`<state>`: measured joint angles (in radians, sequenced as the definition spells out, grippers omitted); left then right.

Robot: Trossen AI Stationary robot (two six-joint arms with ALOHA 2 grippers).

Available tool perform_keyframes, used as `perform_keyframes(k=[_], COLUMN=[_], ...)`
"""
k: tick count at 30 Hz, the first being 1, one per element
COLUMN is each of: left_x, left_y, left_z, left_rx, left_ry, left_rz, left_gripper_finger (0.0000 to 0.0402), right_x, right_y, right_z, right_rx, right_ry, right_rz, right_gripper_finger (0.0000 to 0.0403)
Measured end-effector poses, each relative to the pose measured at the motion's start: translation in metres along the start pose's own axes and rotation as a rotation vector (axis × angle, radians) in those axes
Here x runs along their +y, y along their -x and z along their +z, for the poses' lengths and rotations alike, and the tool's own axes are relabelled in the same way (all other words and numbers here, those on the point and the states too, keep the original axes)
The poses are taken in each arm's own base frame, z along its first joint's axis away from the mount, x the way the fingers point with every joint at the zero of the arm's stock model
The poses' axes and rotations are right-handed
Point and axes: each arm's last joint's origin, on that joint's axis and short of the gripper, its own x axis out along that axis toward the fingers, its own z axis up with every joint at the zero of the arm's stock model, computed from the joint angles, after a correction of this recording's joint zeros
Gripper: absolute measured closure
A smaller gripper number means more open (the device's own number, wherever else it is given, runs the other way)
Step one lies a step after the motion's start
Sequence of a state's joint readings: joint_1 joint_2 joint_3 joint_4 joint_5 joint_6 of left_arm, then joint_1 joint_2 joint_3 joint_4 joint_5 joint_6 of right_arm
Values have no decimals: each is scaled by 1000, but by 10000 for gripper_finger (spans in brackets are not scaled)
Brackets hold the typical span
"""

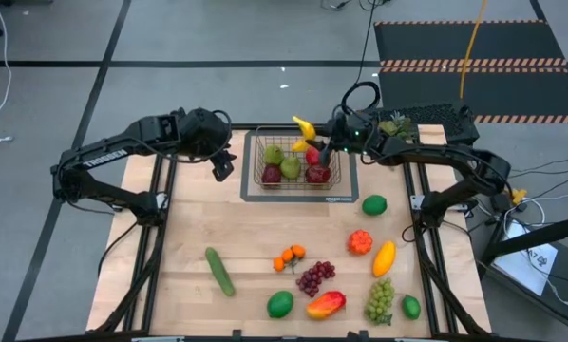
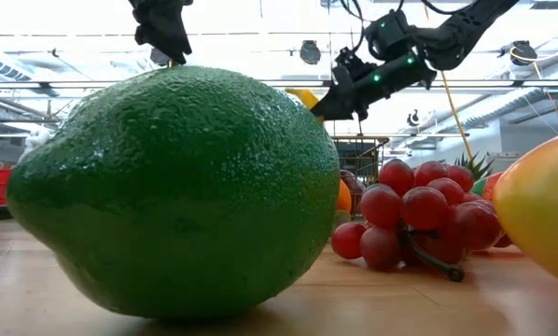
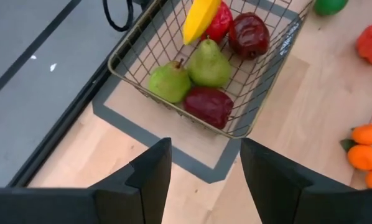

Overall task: Build produce basket
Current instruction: Put the yellow banana into the brown wire basket

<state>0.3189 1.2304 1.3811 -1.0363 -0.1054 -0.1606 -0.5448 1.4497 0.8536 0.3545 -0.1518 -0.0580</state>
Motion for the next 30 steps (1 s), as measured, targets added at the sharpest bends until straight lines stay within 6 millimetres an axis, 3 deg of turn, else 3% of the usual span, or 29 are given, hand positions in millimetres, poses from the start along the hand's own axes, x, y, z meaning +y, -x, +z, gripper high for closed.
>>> perform_keyframes(k=[11, 22, 30], left_x=[-24, -44, -55], left_y=[3, 2, -10], left_z=[-2, -4, -3], left_rx=[-25, -56, -23], left_ry=[108, 132, 111], left_rz=[-38, -18, -24], left_gripper_finger=[211, 210, 210], right_x=[0, -1, 3], right_y=[-15, -17, -15], right_z=[-15, -20, -17], right_rx=[36, 69, 39], right_ry=[132, 309, 205], right_rz=[89, 74, 176], right_gripper_finger=[239, 194, 177])
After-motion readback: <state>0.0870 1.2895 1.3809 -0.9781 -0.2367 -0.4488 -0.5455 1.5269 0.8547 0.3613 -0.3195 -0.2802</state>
